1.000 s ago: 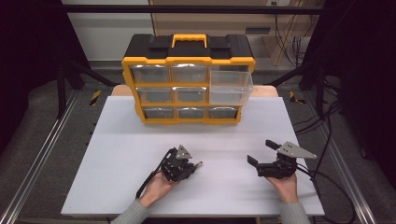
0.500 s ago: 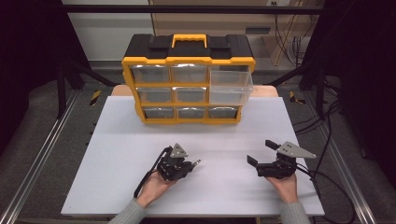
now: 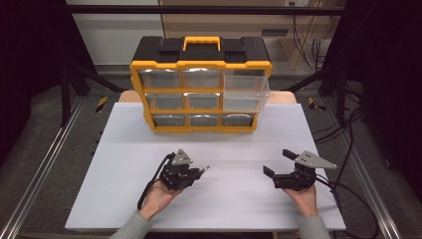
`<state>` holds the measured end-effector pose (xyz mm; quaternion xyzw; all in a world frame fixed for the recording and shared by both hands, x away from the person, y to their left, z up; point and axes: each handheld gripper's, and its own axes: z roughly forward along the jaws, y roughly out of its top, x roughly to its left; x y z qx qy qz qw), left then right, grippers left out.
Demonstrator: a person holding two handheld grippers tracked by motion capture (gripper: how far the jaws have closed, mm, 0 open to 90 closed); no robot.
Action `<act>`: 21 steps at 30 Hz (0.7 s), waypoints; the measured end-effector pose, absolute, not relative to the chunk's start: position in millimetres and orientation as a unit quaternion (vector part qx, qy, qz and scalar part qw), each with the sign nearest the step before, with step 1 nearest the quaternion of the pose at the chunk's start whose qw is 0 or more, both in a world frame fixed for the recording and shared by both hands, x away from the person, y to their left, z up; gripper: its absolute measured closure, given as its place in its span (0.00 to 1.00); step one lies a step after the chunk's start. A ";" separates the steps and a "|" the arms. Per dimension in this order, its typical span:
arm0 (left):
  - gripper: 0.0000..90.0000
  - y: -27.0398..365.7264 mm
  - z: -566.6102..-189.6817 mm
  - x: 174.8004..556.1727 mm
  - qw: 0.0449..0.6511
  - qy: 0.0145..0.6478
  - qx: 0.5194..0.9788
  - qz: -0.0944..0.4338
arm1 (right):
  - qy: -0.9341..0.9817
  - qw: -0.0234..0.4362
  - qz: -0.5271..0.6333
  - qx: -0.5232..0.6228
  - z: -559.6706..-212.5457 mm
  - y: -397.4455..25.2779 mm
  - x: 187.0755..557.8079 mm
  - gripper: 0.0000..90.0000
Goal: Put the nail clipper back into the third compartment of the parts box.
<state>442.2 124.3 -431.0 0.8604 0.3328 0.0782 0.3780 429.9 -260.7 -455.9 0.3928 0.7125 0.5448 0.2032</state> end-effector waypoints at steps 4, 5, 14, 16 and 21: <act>0.87 128.9 -425.1 441.5 0.385 0.333 0.857 0.082 | 0.712 0.203 0.545 0.392 -456.0 -260.6 430.1 0.01; 0.87 130.2 -423.4 441.4 0.386 0.333 0.856 0.083 | 0.713 0.203 0.545 0.393 -456.1 -260.4 430.2 0.01; 0.87 137.5 -408.0 438.5 0.405 0.333 0.847 0.087 | 0.713 0.204 0.544 0.392 -456.1 -260.4 430.1 0.01; 0.87 138.4 -404.5 438.1 0.409 0.332 0.846 0.088 | 0.713 0.203 0.544 0.392 -456.1 -260.3 430.1 0.01; 0.87 140.3 -395.8 437.7 0.416 0.328 0.843 0.092 | 0.714 0.203 0.543 0.392 -456.3 -260.2 430.3 0.01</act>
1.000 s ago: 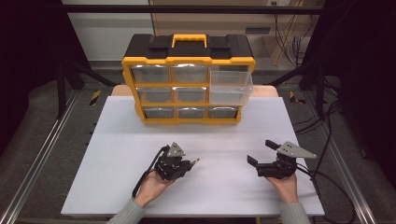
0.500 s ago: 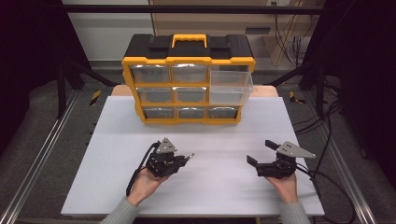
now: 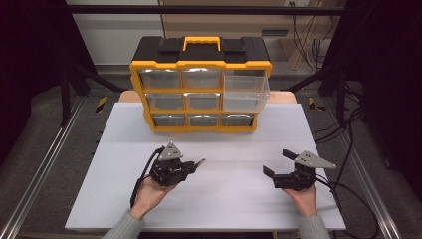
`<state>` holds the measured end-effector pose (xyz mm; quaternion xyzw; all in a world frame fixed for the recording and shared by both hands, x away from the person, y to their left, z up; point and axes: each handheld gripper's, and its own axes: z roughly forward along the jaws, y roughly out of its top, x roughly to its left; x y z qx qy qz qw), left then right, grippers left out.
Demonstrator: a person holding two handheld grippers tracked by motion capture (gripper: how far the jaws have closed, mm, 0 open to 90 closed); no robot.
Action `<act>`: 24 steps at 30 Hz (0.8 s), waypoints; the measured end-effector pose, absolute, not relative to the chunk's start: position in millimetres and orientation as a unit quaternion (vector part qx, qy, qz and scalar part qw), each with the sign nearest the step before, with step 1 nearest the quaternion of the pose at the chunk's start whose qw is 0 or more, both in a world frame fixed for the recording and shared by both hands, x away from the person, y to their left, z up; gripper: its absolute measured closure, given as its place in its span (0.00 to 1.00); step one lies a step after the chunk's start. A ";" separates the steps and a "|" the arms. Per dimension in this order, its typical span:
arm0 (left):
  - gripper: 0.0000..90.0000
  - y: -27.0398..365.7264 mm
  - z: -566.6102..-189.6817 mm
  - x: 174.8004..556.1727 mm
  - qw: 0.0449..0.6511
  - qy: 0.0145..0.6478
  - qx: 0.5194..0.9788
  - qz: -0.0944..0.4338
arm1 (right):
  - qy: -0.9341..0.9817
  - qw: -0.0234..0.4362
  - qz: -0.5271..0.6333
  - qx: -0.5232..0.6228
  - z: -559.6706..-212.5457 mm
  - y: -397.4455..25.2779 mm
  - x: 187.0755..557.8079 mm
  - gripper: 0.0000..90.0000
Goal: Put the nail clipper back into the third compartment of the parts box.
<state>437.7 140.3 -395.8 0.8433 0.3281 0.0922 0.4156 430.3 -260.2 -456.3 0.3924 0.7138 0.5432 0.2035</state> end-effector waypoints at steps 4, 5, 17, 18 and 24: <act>0.87 140.7 -391.5 437.7 0.419 0.326 0.842 0.094 | 0.714 0.204 0.544 0.392 -456.3 -260.1 430.3 0.01; 0.87 140.6 -390.1 437.7 0.421 0.326 0.841 0.095 | 0.714 0.204 0.544 0.392 -456.3 -260.1 430.3 0.01; 0.87 138.3 -372.2 441.3 0.436 0.318 0.836 0.099 | 0.714 0.204 0.543 0.392 -456.2 -260.4 430.3 0.01; 0.88 138.1 -369.7 441.8 0.439 0.318 0.835 0.100 | 0.714 0.204 0.542 0.392 -456.3 -260.3 430.4 0.01; 0.88 135.5 -357.8 444.6 0.448 0.312 0.831 0.105 | 0.715 0.204 0.542 0.392 -456.4 -260.2 430.3 0.01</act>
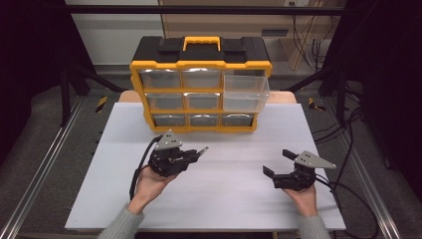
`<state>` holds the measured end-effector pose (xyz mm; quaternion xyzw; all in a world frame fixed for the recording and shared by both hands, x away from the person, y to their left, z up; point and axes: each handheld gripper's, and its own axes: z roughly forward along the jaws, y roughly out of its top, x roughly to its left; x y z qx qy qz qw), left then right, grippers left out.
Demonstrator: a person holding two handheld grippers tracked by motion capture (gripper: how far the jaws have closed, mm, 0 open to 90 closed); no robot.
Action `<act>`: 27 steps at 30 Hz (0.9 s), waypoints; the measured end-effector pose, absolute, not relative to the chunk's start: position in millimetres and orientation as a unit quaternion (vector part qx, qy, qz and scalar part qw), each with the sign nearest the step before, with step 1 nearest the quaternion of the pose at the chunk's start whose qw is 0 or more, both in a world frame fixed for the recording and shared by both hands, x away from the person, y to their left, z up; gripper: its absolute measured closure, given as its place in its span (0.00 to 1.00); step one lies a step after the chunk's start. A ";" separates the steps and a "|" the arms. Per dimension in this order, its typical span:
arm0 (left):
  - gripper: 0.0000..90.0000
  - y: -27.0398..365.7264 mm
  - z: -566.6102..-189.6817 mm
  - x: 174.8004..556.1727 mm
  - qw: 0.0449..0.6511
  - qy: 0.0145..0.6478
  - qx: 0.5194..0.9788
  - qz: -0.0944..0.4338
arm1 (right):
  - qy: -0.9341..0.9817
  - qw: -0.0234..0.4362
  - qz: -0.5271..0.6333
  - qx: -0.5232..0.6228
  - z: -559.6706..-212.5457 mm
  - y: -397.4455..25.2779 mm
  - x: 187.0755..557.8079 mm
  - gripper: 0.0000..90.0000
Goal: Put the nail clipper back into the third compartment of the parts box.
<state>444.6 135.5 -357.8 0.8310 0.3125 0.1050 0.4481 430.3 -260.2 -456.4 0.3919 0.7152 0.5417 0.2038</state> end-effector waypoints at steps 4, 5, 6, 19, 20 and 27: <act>0.88 134.9 -350.9 446.7 0.453 0.310 0.829 0.108 | 0.715 0.204 0.542 0.392 -456.4 -260.1 430.3 0.01; 0.88 134.8 -349.2 447.2 0.454 0.310 0.828 0.109 | 0.715 0.203 0.542 0.392 -456.4 -260.1 430.3 0.01; 0.88 134.7 -347.7 447.6 0.456 0.310 0.827 0.110 | 0.715 0.203 0.542 0.392 -456.4 -260.1 430.3 0.01; 0.88 129.5 -324.8 452.8 0.472 0.299 0.821 0.118 | 0.715 0.204 0.542 0.392 -456.3 -260.3 430.4 0.01; 0.88 128.6 -322.6 453.1 0.474 0.298 0.820 0.118 | 0.715 0.204 0.542 0.392 -456.3 -260.3 430.4 0.01; 0.88 123.3 -311.1 454.3 0.482 0.292 0.817 0.121 | 0.715 0.204 0.542 0.392 -456.3 -260.3 430.4 0.01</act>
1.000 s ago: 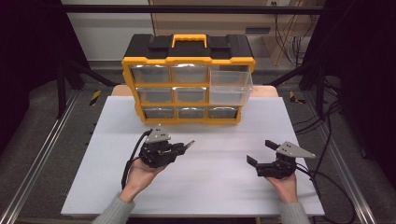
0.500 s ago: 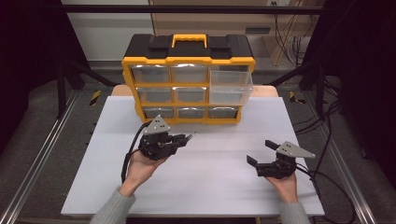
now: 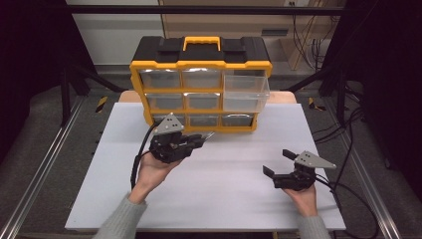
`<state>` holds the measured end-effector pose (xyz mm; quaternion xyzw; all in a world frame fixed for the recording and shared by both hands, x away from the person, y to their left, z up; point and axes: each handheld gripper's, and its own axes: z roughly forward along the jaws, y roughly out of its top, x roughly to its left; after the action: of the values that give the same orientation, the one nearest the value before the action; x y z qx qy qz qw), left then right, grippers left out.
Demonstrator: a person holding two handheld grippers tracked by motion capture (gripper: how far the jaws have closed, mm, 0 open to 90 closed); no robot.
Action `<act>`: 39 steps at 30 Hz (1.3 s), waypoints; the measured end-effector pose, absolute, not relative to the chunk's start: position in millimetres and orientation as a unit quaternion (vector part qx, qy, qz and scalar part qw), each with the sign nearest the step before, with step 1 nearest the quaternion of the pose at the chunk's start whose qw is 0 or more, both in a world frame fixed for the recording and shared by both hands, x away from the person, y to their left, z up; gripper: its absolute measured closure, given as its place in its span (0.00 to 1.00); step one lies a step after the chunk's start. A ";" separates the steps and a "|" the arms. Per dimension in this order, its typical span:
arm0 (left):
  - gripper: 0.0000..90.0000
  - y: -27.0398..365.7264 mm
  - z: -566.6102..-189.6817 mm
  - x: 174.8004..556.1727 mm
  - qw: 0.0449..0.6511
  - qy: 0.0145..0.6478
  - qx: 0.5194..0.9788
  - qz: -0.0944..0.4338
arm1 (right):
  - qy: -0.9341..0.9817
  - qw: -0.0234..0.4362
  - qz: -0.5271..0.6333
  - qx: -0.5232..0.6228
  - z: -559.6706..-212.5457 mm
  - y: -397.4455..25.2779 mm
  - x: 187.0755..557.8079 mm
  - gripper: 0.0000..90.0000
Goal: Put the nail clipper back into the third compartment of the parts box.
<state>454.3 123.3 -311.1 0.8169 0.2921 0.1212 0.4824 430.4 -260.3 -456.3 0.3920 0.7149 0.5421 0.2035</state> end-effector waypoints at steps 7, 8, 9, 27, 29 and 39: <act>0.88 119.0 -301.5 455.7 0.490 0.288 0.813 0.123 | 0.715 0.203 0.542 0.392 -456.2 -260.3 430.4 0.01; 0.88 118.4 -300.3 456.0 0.492 0.287 0.813 0.124 | 0.715 0.203 0.542 0.392 -456.2 -260.3 430.4 0.01; 0.88 117.9 -298.9 456.3 0.491 0.286 0.813 0.124 | 0.715 0.203 0.542 0.392 -456.2 -260.3 430.4 0.01; 0.88 109.3 -275.0 460.6 0.507 0.279 0.804 0.133 | 0.716 0.203 0.541 0.392 -456.5 -260.2 430.7 0.01; 0.88 108.3 -272.5 461.1 0.509 0.278 0.804 0.134 | 0.715 0.203 0.542 0.392 -456.4 -260.2 430.7 0.01; 0.88 101.9 -258.6 465.9 0.516 0.273 0.800 0.140 | 0.715 0.202 0.542 0.392 -456.4 -260.3 430.7 0.01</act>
<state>465.9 101.9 -258.6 0.7999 0.2732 0.1403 0.5155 430.7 -260.3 -456.4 0.3923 0.7148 0.5425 0.2023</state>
